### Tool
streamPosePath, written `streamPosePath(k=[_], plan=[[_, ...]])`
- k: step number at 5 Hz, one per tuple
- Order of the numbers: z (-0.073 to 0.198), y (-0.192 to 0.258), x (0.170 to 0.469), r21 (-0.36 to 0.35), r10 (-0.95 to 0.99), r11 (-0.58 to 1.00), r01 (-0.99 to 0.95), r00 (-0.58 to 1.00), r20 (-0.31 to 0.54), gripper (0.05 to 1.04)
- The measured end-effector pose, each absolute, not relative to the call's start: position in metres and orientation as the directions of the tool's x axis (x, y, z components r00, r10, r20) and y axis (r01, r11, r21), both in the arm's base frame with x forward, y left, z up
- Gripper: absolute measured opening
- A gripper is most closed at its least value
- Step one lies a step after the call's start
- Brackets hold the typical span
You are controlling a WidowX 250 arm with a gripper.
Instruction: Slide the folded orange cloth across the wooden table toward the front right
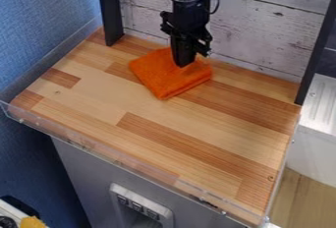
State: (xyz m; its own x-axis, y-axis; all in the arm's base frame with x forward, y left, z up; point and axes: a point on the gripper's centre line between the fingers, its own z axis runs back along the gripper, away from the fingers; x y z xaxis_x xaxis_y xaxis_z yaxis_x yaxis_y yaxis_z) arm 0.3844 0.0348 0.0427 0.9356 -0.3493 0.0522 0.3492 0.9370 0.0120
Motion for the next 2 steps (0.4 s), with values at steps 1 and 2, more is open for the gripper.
streamPosePath(k=[1,2], plan=[[0.0378,0.0286,0.3814,0.001,-0.360,0.933,0.360,0.933,0.020,0.063],[0.0313,0.0212,0.3818,-0.006,-0.370,0.929,0.370,0.929,0.013,0.063]])
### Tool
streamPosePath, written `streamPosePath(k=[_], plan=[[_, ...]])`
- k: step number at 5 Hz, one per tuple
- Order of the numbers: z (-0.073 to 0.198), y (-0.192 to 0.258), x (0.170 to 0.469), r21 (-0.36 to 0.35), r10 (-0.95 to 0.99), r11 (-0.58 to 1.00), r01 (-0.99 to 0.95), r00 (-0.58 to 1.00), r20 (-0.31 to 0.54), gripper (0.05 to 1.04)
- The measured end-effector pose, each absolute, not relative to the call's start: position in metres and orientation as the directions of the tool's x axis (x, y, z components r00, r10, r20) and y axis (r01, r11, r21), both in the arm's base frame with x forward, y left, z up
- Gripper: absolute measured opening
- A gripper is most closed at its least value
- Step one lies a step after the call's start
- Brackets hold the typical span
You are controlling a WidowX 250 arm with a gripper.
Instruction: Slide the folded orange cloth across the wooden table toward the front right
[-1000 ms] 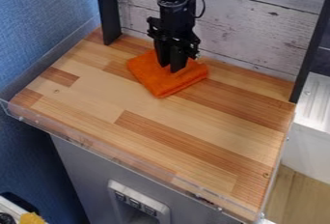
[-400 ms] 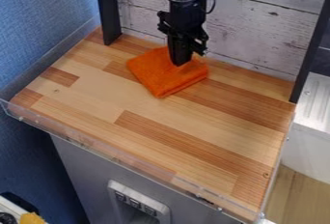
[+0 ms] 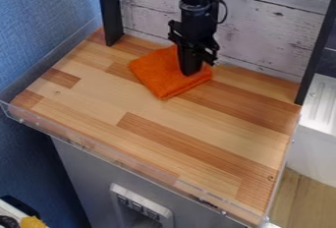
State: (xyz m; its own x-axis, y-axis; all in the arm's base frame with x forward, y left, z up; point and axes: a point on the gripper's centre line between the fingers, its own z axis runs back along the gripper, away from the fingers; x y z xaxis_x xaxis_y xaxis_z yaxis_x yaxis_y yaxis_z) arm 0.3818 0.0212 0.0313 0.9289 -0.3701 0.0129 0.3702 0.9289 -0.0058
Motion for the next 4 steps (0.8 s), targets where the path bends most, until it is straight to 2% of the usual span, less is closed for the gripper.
streamPosePath(k=[3,4], plan=[[0.015,0.021,0.377,-0.021,-0.368,0.930,0.367,0.929,-0.036,0.062],[0.013,0.023,0.384,-0.019,-0.366,0.931,0.365,0.930,-0.034,0.062]])
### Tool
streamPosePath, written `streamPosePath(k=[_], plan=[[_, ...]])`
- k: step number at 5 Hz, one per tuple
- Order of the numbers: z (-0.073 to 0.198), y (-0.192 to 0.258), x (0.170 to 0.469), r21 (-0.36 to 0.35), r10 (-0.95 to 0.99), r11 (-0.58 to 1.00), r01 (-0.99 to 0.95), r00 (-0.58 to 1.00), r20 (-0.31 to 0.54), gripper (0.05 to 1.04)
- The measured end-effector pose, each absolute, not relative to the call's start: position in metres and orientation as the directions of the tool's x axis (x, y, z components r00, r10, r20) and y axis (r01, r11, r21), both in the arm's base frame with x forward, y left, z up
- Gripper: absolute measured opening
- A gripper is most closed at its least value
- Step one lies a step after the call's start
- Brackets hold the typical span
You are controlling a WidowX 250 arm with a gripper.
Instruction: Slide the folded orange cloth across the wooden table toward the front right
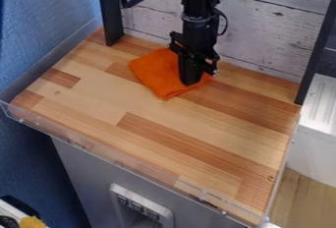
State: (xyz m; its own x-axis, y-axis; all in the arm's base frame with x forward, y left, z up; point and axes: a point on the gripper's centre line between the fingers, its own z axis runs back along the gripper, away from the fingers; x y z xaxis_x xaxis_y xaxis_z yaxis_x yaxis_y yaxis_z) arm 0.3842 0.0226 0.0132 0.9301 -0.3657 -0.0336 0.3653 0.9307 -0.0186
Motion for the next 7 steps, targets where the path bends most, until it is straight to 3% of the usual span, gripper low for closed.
streamPosePath(k=[3,7], plan=[[0.010,-0.001,0.378,0.027,-0.201,0.979,0.201,0.980,-0.008,0.062],[0.009,-0.066,0.336,0.020,-0.034,0.999,0.033,0.999,0.019,0.062]])
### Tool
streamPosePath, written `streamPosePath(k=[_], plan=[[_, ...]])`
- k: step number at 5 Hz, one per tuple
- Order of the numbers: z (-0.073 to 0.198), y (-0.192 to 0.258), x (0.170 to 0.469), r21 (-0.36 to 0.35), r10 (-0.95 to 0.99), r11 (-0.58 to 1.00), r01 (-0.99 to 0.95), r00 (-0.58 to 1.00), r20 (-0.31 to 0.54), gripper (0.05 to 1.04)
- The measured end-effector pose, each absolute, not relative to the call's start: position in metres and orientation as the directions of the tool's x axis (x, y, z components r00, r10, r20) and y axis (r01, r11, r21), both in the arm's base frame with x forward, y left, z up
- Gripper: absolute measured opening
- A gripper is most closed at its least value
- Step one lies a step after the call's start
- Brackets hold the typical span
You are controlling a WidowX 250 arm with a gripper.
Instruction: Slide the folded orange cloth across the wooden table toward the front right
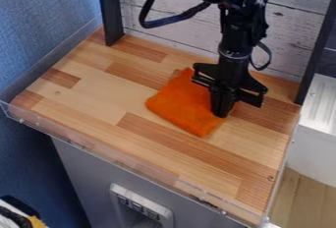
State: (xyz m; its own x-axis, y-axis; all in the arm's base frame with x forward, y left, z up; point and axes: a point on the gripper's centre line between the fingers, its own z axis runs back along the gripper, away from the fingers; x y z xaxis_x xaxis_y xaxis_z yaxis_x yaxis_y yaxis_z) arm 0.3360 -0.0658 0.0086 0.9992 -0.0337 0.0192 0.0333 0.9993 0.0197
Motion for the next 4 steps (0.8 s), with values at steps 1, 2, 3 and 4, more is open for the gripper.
streamPosePath(k=[1,2,3,4], plan=[[0.009,-0.071,0.332,0.004,-0.007,1.000,0.007,1.000,0.016,0.062],[0.010,-0.074,0.326,-0.003,0.007,1.000,-0.007,1.000,0.009,0.062],[0.009,-0.079,0.322,-0.004,0.017,1.000,-0.017,1.000,0.002,0.087],[0.011,-0.086,0.318,0.003,0.007,1.000,-0.007,1.000,-0.023,0.241]])
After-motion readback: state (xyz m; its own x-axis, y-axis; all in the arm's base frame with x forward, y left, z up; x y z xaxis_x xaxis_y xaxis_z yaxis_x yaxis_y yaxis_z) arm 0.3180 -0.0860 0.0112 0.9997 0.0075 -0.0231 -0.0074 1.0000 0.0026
